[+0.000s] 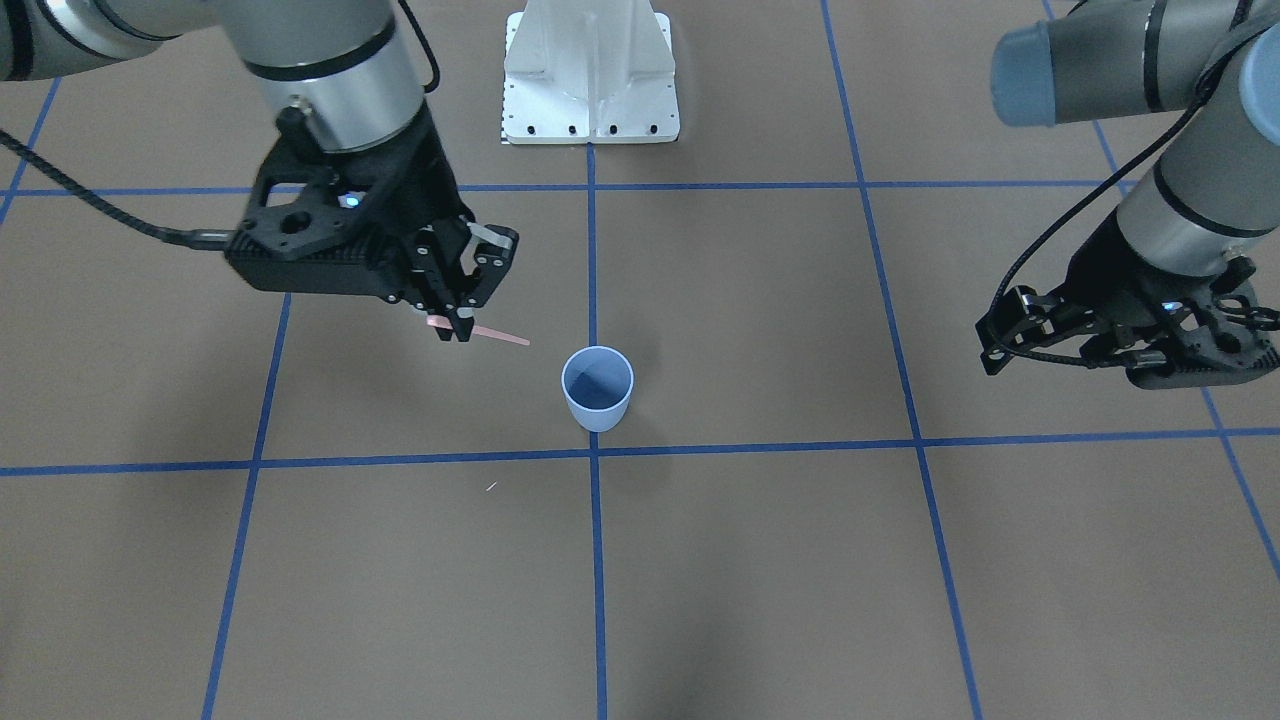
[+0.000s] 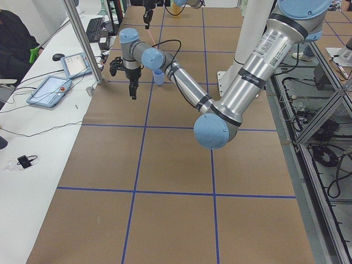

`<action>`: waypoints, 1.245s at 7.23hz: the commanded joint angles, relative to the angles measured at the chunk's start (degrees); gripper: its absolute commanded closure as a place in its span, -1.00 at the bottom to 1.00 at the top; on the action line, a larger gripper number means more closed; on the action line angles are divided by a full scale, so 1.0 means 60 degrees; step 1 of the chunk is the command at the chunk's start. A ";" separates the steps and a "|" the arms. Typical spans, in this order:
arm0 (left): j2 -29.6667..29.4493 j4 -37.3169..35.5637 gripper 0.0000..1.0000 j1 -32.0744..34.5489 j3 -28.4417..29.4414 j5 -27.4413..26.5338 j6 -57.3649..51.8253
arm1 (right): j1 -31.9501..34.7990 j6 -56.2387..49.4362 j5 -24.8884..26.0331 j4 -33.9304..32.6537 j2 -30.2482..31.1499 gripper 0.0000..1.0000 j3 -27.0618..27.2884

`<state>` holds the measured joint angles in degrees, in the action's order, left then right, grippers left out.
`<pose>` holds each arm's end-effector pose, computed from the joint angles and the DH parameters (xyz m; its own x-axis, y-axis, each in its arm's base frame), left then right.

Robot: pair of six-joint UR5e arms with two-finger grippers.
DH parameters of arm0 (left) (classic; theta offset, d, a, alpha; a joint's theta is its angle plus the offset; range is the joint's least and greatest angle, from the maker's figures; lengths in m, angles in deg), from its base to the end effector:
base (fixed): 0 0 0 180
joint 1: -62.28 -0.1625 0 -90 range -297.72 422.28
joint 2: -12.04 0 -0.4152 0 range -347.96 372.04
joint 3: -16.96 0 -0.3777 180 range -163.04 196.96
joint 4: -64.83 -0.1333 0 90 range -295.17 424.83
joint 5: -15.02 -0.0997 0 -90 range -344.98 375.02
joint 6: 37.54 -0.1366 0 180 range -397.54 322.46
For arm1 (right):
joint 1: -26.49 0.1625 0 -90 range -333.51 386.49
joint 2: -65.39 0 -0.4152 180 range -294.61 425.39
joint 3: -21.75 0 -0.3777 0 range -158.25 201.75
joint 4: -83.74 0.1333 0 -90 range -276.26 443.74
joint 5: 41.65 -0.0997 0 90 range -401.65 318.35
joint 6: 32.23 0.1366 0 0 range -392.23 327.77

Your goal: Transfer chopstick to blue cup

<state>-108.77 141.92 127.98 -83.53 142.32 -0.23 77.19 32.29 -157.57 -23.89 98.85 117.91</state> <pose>0.2156 -0.6003 0.3180 0.7018 -0.0168 -0.7122 0.0796 0.9953 0.0550 -0.3719 -0.5705 0.0720 0.6189 0.1453 0.7719 -0.2589 0.9656 0.0259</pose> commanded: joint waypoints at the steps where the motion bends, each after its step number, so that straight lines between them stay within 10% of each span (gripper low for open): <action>1: 0.0433 0.0013 -0.97 0.0430 0.0150 0.0156 -0.0999 | -0.0684 0.0056 0.0699 0.0067 -0.1090 1.00 -0.1387; 9: 0.0449 0.0028 -0.97 0.0475 0.0429 0.0156 -0.1047 | -0.1697 -0.0045 0.1580 0.0959 -0.0789 1.00 -0.2390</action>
<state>-106.08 142.09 130.82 -81.09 143.25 -6.51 67.84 32.29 -148.73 -19.17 92.76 103.61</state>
